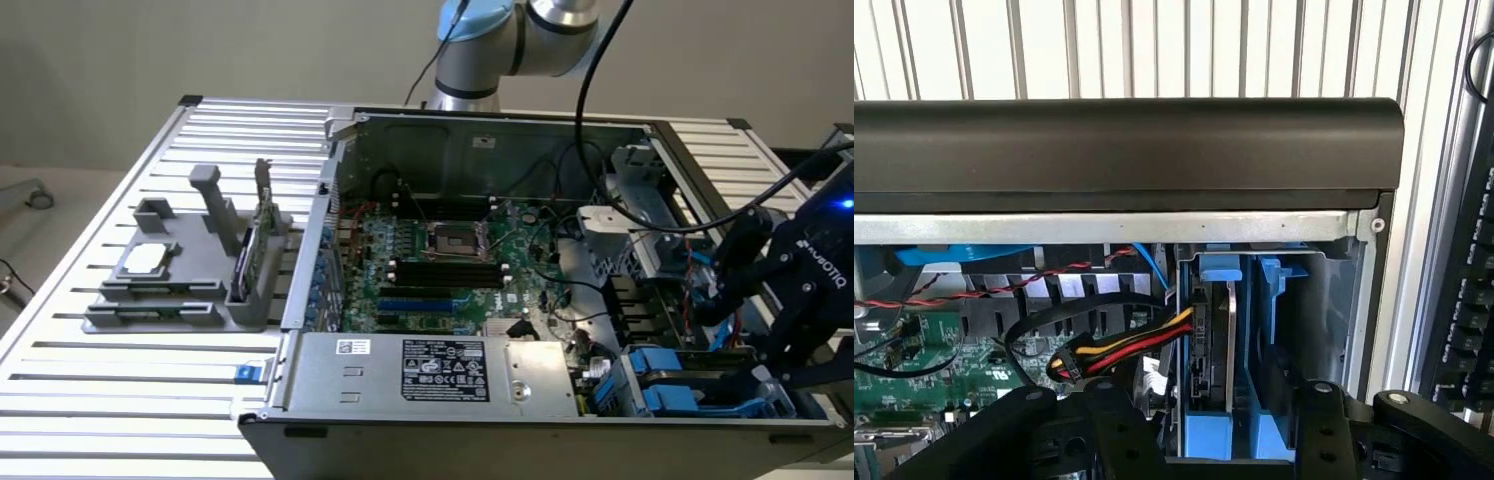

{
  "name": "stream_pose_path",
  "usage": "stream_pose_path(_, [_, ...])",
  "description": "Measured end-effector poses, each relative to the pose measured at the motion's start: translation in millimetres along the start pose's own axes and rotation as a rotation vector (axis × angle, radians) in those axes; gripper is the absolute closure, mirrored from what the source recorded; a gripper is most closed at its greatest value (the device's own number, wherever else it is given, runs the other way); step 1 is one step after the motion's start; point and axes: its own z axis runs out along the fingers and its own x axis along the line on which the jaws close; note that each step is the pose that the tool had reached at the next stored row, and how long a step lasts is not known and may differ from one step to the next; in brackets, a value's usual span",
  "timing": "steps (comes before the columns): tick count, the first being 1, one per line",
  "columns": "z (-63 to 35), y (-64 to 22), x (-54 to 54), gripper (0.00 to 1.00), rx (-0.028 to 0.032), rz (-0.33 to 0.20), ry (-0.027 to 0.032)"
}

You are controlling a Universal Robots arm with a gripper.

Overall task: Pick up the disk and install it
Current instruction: 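Insert the first disk wire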

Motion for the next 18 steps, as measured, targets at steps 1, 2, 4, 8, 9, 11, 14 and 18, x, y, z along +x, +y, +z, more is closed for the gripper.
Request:
stream_pose_path(1, [-0.7,-0.1,-0.1,0.4,0.0017,0.001,-0.0001])
stream_pose_path(2, [-1.4,-0.2,-0.2,0.4,0.0036,0.001,0.0001])
stream_pose_path(4, [-3.0,-0.5,-0.4,0.4,0.0071,0.002,0.0001])
stream_pose_path(8, [-6.6,-1.1,-0.9,0.4,0.0128,0.006,0.0005])
stream_pose_path(9, [-7.6,-1.2,-1.1,0.4,0.0139,0.007,0.0007])
stream_pose_path(11, [-9.8,-1.6,-1.5,0.4,0.0164,0.009,0.0012])
stream_pose_path(14, [-12.8,-2.1,-2.0,0.42,0.0194,0.012,0.0016])
stream_pose_path(18, [-16.5,-2.7,-2.8,0.49,0.0233,0.017,0.0024])
